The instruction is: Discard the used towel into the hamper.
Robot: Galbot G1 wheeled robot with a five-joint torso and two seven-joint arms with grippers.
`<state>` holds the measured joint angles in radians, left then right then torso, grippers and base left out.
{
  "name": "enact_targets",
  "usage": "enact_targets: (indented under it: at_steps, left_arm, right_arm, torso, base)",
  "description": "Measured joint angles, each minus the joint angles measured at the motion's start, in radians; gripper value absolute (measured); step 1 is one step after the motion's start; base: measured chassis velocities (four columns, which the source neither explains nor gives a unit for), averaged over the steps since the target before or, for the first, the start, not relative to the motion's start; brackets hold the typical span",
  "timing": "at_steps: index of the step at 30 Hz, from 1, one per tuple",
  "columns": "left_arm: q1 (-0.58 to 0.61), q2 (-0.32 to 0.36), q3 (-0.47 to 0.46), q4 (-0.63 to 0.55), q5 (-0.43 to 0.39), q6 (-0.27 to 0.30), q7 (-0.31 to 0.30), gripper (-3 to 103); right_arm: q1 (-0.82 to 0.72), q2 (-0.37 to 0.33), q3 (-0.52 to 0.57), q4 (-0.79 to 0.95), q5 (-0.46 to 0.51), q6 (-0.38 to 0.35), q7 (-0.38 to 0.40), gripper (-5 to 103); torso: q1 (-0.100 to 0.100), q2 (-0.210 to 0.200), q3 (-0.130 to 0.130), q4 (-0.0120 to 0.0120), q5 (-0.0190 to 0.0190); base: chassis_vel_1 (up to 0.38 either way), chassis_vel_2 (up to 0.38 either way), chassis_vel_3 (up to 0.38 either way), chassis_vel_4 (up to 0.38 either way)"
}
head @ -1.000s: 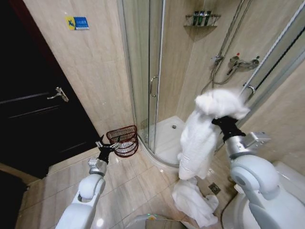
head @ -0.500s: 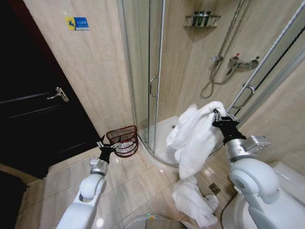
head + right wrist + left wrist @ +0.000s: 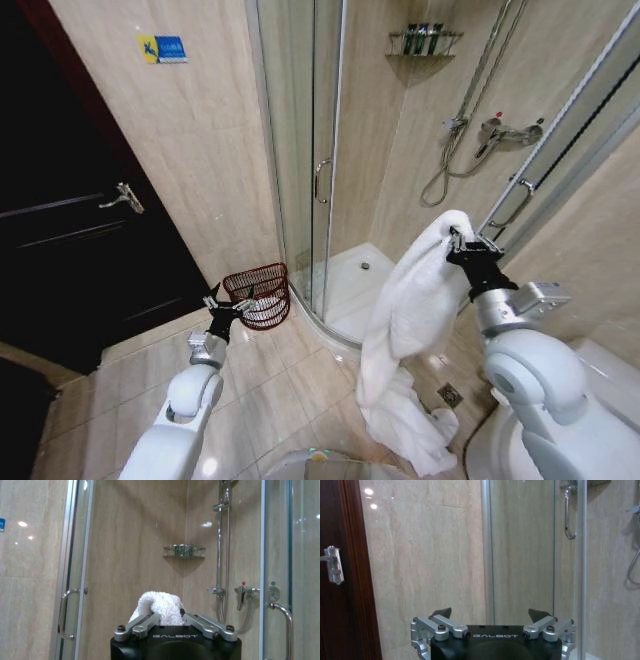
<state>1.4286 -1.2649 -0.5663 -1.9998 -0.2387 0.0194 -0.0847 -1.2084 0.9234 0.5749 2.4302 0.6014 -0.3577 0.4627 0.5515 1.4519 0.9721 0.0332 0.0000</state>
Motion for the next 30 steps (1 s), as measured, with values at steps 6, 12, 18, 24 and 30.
enact_targets:
  at_steps: [6, 12, 18, 24, 30]
  left_arm:
    - [-0.006, 0.001, 0.007, 0.003, 0.000, 0.001, 0.000, 100]
    - [-0.012, 0.002, 0.013, 0.005, 0.000, 0.003, -0.001, 100]
    - [-0.017, 0.002, 0.015, 0.011, -0.001, 0.004, -0.002, 100]
    - [-0.020, 0.001, 0.018, 0.014, -0.002, 0.003, -0.003, 100]
    - [-0.033, -0.002, 0.024, 0.018, -0.010, 0.002, -0.016, 100]
  right_arm:
    - [0.004, 0.000, 0.004, 0.000, 0.002, 0.000, 0.000, 5]
    - [0.005, -0.004, 0.011, -0.001, 0.007, 0.000, 0.000, 5]
    - [0.007, -0.005, 0.008, -0.005, 0.007, 0.000, -0.001, 5]
    - [0.007, 0.000, 0.006, -0.010, 0.007, 0.000, -0.007, 5]
    - [0.001, 0.004, 0.010, -0.010, 0.007, 0.002, -0.008, 5]
  torso:
    - [0.000, 0.000, 0.000, 0.0000, 0.0000]
    - [0.000, 0.000, 0.000, 0.0000, 0.0000]
    - [0.000, 0.000, 0.000, 0.0000, 0.0000]
    - [0.000, 0.000, 0.000, 0.0000, 0.0000]
    - [0.000, 0.000, 0.000, 0.0000, 0.0000]
  base:
    - [0.000, 0.000, 0.000, 0.000]
    - [0.000, 0.000, 0.000, 0.000]
    - [0.000, 0.000, 0.000, 0.000]
    - [0.000, 0.000, 0.000, 0.000]
    - [0.000, 0.000, 0.000, 0.000]
